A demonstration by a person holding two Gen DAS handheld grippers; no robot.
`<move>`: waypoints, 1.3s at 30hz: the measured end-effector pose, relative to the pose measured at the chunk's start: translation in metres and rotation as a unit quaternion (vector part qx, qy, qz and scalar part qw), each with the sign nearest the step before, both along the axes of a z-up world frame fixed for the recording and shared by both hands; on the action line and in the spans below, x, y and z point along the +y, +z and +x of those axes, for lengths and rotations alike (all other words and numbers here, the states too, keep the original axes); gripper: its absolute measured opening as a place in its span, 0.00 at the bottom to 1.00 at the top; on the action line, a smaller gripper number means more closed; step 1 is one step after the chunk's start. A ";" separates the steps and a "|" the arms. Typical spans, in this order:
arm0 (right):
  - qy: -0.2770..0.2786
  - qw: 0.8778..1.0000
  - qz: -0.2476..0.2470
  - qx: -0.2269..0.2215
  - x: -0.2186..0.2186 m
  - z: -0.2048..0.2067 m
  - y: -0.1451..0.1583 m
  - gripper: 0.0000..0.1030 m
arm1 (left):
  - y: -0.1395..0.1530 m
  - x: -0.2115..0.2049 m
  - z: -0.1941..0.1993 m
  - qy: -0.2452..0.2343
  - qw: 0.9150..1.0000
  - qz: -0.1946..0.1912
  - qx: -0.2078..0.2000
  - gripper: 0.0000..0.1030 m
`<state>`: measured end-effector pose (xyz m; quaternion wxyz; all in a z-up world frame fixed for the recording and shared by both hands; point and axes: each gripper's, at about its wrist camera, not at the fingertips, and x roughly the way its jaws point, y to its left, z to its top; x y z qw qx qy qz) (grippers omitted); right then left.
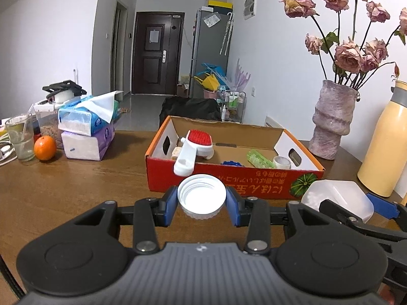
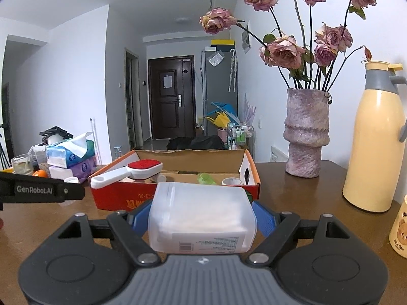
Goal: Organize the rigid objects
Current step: 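Carry the white cap with the left tool while the right tool carries the plastic box over the cardboard box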
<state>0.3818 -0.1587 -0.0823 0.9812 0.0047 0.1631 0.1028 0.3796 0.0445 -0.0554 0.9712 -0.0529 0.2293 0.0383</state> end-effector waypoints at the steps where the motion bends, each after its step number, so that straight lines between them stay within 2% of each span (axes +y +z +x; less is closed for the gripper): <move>1: -0.001 1.000 -0.002 -0.001 0.001 0.002 0.000 0.79 | 0.001 0.000 0.003 0.001 1.000 0.002 -0.001 0.40; 14: -0.010 1.000 -0.016 -0.007 0.006 0.040 0.009 0.79 | 0.014 0.004 0.043 0.023 1.000 -0.001 -0.008 0.40; 39: -0.018 1.000 -0.009 -0.001 0.007 0.123 0.012 0.79 | 0.008 -0.008 0.123 0.020 1.000 0.000 -0.006 0.40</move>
